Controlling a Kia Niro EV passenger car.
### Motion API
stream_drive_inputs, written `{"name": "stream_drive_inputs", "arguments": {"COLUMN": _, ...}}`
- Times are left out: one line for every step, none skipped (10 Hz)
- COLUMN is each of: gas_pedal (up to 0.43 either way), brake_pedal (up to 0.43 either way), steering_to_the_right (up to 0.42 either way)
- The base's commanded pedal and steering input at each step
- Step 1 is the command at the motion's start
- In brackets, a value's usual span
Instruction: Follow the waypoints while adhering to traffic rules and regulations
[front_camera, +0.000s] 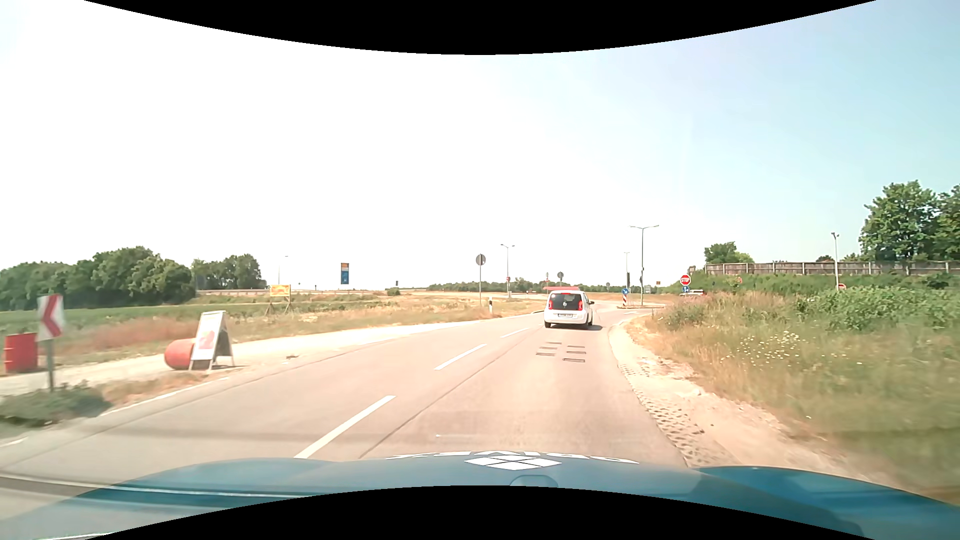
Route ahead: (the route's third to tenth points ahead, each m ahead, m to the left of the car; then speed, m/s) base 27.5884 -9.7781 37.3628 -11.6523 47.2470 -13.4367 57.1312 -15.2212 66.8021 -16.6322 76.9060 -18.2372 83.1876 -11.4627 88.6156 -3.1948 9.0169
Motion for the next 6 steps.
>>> {"name": "stream_drive_inputs", "arguments": {"gas_pedal": 0.000, "brake_pedal": 0.006, "steering_to_the_right": 0.068}}
{"name": "stream_drive_inputs", "arguments": {"gas_pedal": 0.000, "brake_pedal": 0.006, "steering_to_the_right": 0.069}}
{"name": "stream_drive_inputs", "arguments": {"gas_pedal": 0.000, "brake_pedal": 0.000, "steering_to_the_right": 0.070}}
{"name": "stream_drive_inputs", "arguments": {"gas_pedal": 0.000, "brake_pedal": 0.000, "steering_to_the_right": 0.071}}
{"name": "stream_drive_inputs", "arguments": {"gas_pedal": 0.000, "brake_pedal": 0.000, "steering_to_the_right": 0.071}}
{"name": "stream_drive_inputs", "arguments": {"gas_pedal": 0.000, "brake_pedal": 0.000, "steering_to_the_right": 0.072}}
